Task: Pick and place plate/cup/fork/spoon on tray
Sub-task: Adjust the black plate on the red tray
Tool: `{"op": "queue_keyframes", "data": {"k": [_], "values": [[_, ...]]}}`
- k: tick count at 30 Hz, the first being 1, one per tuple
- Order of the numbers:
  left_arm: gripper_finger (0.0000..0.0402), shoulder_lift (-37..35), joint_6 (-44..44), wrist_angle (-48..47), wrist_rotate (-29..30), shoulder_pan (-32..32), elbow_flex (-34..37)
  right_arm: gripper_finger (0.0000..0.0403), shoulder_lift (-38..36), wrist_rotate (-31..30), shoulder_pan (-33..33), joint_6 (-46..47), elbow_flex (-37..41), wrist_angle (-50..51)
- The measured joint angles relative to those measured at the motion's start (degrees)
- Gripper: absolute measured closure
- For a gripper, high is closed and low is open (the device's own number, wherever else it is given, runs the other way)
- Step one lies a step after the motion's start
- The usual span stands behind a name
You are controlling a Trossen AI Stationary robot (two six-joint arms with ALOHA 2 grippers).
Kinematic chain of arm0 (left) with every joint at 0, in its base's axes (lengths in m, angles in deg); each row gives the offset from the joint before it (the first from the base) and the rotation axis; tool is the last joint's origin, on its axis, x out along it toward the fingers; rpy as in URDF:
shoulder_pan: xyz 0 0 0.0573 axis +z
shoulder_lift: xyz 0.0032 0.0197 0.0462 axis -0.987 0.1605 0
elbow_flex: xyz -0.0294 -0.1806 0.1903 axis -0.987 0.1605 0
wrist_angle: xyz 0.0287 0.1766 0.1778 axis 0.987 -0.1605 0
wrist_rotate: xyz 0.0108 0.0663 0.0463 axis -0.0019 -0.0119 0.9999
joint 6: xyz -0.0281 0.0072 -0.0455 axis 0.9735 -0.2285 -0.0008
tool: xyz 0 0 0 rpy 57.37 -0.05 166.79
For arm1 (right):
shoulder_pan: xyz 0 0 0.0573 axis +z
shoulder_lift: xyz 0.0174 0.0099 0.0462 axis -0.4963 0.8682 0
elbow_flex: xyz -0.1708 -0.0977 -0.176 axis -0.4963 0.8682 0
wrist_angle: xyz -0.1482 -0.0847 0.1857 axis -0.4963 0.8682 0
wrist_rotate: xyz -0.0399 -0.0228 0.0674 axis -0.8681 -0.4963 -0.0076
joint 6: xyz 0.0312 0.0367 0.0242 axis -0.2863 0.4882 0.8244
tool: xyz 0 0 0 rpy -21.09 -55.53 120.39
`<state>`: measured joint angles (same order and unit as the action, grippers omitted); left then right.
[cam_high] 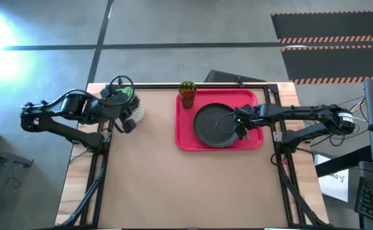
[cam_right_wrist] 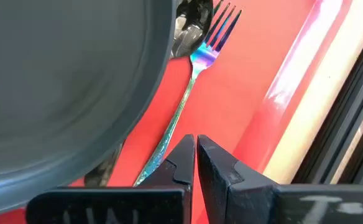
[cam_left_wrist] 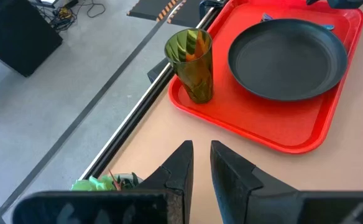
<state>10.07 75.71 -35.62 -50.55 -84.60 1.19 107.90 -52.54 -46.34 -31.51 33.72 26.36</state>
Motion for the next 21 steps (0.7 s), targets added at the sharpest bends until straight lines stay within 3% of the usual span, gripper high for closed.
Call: {"op": "queue_keyframes", "data": {"k": [21], "values": [[0.0364, -0.07, -0.02, -0.02, -0.01, 0.00, 0.36, 0.0394, 3.02, 0.55, -0.08, 1.26, 6.14, -20.16]]}}
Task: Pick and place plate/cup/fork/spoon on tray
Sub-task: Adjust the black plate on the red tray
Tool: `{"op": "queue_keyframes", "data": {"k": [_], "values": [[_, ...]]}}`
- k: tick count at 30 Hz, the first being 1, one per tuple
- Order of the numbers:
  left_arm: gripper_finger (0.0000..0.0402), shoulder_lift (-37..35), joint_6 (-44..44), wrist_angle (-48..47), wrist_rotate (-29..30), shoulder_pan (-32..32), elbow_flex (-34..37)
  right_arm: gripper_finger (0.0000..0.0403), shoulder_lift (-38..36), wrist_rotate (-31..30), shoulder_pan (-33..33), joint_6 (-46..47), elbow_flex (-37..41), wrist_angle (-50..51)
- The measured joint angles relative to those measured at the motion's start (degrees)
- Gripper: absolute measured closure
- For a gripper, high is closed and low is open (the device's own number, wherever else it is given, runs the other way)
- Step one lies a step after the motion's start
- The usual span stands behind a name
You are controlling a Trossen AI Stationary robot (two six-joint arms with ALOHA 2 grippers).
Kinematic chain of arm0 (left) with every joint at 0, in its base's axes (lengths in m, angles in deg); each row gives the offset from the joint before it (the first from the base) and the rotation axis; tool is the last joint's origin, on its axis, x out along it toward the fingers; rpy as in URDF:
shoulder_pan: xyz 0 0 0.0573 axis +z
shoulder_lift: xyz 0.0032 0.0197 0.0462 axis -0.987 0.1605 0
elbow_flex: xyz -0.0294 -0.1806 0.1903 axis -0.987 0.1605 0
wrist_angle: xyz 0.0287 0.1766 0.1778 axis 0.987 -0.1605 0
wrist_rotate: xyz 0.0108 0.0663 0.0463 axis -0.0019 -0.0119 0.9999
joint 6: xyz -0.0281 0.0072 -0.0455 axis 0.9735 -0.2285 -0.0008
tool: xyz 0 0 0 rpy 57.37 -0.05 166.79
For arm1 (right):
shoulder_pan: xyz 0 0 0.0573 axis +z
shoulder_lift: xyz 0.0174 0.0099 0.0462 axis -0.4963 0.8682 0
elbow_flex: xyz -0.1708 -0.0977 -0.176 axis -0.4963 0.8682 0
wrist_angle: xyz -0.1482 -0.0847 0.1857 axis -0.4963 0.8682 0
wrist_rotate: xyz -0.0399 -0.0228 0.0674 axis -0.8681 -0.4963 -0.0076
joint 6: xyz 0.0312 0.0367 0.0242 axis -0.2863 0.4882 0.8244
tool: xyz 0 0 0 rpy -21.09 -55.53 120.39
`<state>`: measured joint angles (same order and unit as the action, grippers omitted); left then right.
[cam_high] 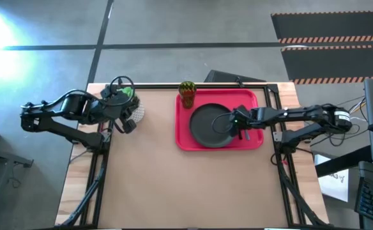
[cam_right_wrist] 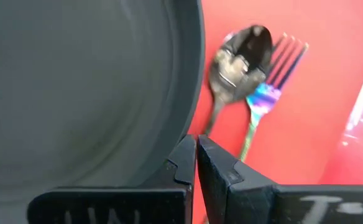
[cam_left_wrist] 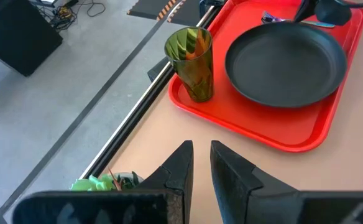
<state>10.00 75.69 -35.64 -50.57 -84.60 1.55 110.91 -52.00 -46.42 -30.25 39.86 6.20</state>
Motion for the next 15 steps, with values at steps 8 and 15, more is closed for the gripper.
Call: {"op": "queue_keyframes", "data": {"k": [8, 15], "values": [[0.0364, -0.02, -0.01, 0.00, 0.00, 0.00, 0.07, 0.0394, 0.57, 0.10, 0.00, 0.48, 0.00, -6.54], [0.0364, -0.02, -0.02, 0.00, 0.00, 0.00, 0.07, 0.0394, 0.57, 0.12, 0.02, 0.57, 0.00, -8.72]]}}
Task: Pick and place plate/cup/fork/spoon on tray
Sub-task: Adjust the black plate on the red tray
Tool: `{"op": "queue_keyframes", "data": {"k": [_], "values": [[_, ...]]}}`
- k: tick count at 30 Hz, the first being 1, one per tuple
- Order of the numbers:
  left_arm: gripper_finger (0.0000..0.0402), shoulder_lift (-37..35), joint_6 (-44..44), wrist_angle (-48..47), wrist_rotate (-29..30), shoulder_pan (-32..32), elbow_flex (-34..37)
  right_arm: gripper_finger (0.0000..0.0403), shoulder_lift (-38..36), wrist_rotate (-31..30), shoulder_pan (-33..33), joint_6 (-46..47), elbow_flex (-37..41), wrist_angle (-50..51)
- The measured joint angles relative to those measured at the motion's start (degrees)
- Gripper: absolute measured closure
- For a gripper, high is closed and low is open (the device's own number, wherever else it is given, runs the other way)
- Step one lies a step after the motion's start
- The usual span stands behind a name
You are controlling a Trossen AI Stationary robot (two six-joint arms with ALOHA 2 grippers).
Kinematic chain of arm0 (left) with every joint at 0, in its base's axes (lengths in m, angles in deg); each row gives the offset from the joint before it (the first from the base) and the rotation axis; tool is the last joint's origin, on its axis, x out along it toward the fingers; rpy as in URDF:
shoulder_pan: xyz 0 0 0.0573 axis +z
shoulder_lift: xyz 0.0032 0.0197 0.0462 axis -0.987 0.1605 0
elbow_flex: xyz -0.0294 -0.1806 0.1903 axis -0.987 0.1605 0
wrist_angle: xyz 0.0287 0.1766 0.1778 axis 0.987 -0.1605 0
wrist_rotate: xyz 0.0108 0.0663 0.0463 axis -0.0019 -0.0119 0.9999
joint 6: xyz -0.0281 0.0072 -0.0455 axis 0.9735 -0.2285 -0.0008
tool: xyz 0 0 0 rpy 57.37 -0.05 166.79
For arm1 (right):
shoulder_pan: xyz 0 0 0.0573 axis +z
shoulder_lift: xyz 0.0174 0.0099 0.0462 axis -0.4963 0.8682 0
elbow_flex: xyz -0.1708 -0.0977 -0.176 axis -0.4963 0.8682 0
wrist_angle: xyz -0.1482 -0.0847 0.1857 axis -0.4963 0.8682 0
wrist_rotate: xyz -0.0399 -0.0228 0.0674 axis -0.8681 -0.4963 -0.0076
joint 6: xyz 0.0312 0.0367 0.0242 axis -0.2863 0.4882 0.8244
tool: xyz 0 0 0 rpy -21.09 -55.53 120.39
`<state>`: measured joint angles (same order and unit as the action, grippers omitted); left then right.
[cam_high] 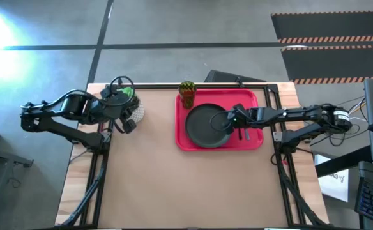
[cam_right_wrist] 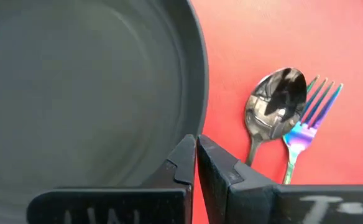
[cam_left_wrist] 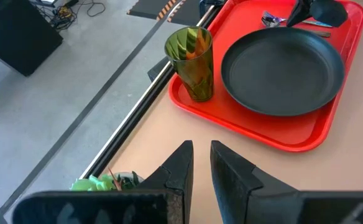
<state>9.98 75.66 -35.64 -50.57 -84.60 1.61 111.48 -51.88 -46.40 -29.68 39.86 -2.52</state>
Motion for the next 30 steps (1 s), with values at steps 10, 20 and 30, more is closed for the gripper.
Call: {"op": "queue_keyframes", "data": {"k": [10, 20, 30], "values": [[0.0364, 0.00, 0.00, -0.01, 0.05, 0.00, 0.00, 0.0394, 0.00, -1.05, -0.38, -0.55, -0.04, -4.43], [0.0364, 0.00, 0.00, -0.02, 0.27, 0.00, 0.02, 0.0394, 0.00, -0.90, -2.03, -0.59, 0.75, 4.26], [0.0364, 0.00, 0.00, -0.04, 0.33, 0.00, 0.02, 0.0394, 0.00, -0.63, -1.99, 0.48, 1.16, 0.75]]}}
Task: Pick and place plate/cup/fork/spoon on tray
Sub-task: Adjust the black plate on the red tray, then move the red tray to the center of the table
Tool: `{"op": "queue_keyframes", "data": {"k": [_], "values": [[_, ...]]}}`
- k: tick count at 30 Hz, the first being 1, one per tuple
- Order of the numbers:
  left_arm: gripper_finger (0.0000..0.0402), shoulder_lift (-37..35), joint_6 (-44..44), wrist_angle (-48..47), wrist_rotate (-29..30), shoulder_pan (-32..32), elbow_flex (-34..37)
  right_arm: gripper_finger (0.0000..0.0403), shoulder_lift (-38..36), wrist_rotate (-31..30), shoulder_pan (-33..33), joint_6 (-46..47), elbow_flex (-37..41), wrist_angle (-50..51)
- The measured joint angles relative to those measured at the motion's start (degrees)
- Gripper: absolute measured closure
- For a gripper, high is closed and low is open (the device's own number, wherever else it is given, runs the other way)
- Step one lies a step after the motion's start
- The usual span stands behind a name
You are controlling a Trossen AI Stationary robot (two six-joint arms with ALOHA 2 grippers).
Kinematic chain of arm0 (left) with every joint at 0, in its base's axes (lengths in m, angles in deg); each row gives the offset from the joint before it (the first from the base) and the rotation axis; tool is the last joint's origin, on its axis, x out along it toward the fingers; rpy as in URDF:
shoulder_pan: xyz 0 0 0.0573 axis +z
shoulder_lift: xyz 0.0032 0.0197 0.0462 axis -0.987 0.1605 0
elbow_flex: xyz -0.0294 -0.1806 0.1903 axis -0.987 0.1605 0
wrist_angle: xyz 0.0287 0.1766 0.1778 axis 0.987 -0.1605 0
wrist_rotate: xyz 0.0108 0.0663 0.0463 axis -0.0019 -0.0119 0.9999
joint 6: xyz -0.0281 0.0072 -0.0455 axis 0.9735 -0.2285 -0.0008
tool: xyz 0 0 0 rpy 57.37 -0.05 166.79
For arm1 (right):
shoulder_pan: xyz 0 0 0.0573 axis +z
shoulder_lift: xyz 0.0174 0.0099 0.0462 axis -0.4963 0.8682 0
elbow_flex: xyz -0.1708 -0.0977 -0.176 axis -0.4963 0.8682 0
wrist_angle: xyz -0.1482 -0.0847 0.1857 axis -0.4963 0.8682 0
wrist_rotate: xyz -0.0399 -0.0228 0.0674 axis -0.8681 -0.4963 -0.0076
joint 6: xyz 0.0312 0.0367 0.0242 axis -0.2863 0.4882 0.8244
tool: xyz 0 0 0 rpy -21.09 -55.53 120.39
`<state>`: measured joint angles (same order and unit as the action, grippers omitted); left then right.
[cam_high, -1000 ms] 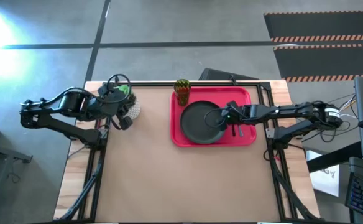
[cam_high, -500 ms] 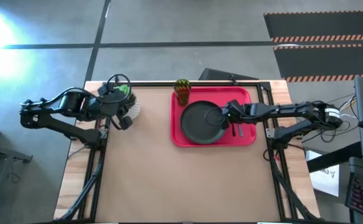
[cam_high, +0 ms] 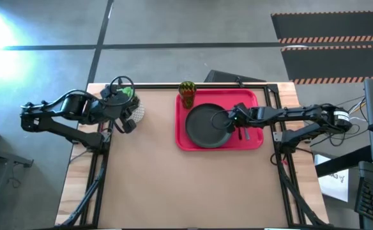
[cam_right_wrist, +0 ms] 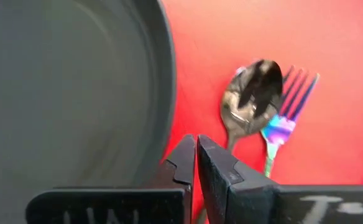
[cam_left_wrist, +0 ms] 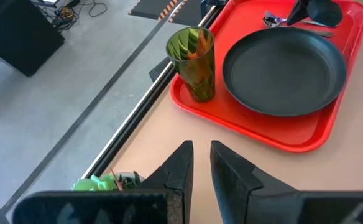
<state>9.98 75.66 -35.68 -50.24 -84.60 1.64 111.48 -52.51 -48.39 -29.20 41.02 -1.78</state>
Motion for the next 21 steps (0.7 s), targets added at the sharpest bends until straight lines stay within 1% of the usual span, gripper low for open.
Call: {"op": "queue_keyframes", "data": {"k": [7, 12, 14, 18, 21], "values": [[0.0364, 0.00, -0.02, -0.58, 0.15, 0.00, 0.02, 0.0394, 0.00, 0.00, 0.00, -0.01, 0.00, -3.44], [0.0364, 0.00, -0.02, -0.52, 0.13, 0.00, 0.02, 0.0394, 0.01, 0.06, 0.00, -0.57, 0.00, -3.55], [0.0364, 0.00, 0.00, -0.50, 0.13, 0.00, 0.02, 0.0394, -0.27, 1.02, 0.00, -1.32, -0.48, -3.03], [0.0364, 0.42, 0.07, 0.27, -0.91, 0.00, 0.02, 0.0394, -2.10, 4.62, 0.00, -5.52, -4.75, -3.08], [0.0364, 2.26, 0.00, 5.85, -4.00, -0.02, 1.09, 0.0394, -4.13, 5.20, 0.26, -10.19, -10.39, -2.88]]}}
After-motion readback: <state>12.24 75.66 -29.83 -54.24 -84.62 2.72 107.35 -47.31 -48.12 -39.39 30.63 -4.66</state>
